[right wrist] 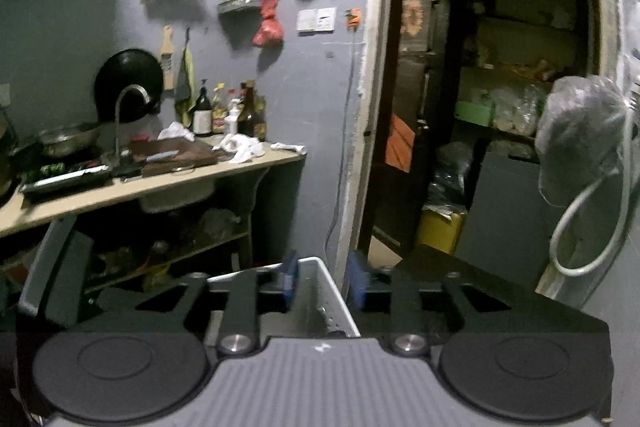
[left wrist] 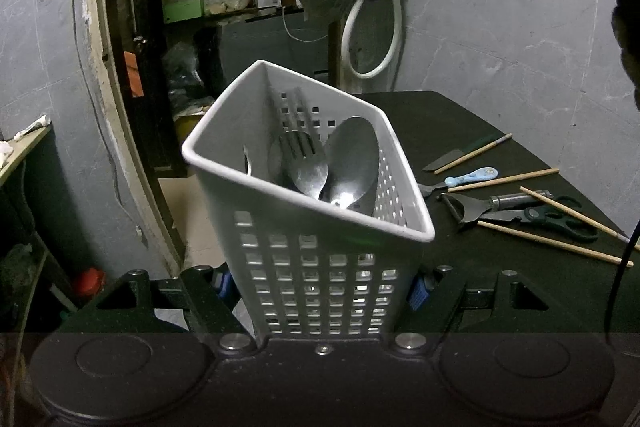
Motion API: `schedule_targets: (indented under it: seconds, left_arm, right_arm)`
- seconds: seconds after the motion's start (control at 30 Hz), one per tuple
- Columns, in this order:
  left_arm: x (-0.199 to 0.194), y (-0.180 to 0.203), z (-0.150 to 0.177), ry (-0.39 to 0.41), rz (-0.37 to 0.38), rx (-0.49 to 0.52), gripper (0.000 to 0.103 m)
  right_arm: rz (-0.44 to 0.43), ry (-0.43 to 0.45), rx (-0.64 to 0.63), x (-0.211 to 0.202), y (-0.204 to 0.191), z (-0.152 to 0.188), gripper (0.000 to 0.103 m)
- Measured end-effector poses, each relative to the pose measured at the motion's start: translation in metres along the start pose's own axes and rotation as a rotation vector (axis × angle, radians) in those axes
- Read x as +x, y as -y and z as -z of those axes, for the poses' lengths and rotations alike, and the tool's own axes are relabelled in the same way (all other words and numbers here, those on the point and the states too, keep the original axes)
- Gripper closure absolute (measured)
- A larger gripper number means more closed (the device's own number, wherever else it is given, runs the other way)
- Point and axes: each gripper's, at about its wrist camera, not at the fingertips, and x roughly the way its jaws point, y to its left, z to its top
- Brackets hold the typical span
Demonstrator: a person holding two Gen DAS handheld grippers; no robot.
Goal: Organize utensils
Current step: 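Move the right tool back to the small metal spoon on the table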
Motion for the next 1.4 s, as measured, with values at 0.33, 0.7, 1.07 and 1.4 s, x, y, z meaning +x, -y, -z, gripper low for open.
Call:
schedule_targets:
  seconds: [0.33, 0.7, 1.07, 1.4]
  left_arm:
    - [0.0, 0.001, 0.001, 0.002, -0.001, 0.005, 0.027]
    - [0.0, 0.001, 0.001, 0.002, -0.001, 0.006, 0.027]
    - [-0.001, 0.0, 0.0, -0.008, -0.008, 0.008, 0.027]
    - [-0.003, 0.0, -0.003, -0.021, -0.013, 0.011, 0.027]
  right_arm:
    - [0.156, 0.039, 0.07, -0.026, 0.031, 0.01, 0.019]
    - [0.328, -0.088, 0.148, -0.026, 0.073, 0.06, 0.0]
    - [0.315, -0.243, 0.264, 0.026, 0.103, 0.129, 0.0]
    - [0.251, -0.294, 0.288, 0.071, 0.118, 0.149, 0.002]
